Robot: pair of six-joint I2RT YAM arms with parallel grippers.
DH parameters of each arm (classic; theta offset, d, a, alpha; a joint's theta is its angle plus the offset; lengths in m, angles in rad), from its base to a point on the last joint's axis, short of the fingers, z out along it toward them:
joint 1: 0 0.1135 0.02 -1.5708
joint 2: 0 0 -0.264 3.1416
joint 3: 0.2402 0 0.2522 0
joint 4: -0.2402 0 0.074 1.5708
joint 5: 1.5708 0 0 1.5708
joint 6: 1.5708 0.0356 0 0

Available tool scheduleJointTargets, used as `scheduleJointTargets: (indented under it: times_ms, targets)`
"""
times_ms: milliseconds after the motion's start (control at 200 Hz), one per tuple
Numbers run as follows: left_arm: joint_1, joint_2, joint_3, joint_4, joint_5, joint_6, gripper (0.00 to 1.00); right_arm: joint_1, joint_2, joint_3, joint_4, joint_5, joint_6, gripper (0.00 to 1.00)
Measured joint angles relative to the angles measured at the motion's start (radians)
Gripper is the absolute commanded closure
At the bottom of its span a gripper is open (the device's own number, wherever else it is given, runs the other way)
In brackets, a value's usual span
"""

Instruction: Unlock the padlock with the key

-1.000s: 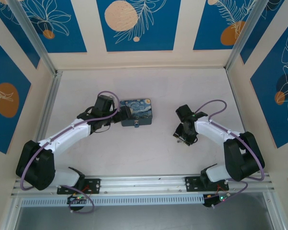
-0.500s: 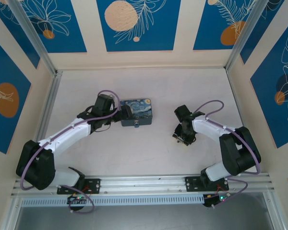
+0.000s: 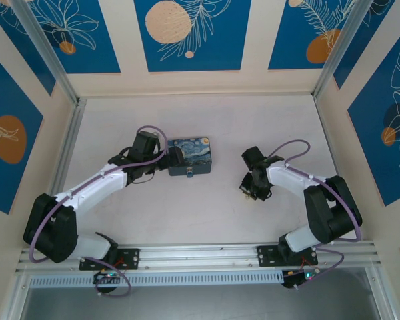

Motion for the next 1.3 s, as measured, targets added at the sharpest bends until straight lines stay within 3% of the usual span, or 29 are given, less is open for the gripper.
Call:
scheduleJointTargets:
  times_ms: [435, 700, 910, 1300]
  targets:
    - [0.0, -0.002, 0.0, 0.0, 0.005, -0.006, 0.0, 0.05, -0.121, 0.003, 0.0, -0.051, -0.042, 1.0]
    - [-0.002, -0.004, 0.0, 0.011, 0.066, -0.086, 0.0, 0.123, -0.159, 0.124, 0.039, -0.141, -0.07, 1.0]
    - [-0.002, -0.004, 0.0, 0.061, 0.121, -0.272, 0.0, 0.172, -0.142, 0.264, 0.083, -0.193, -0.069, 1.0]
    - [-0.014, 0.016, -0.026, 0.231, 0.206, -0.782, 0.0, 0.247, -0.006, 0.504, 0.167, -0.219, -0.029, 1.0]
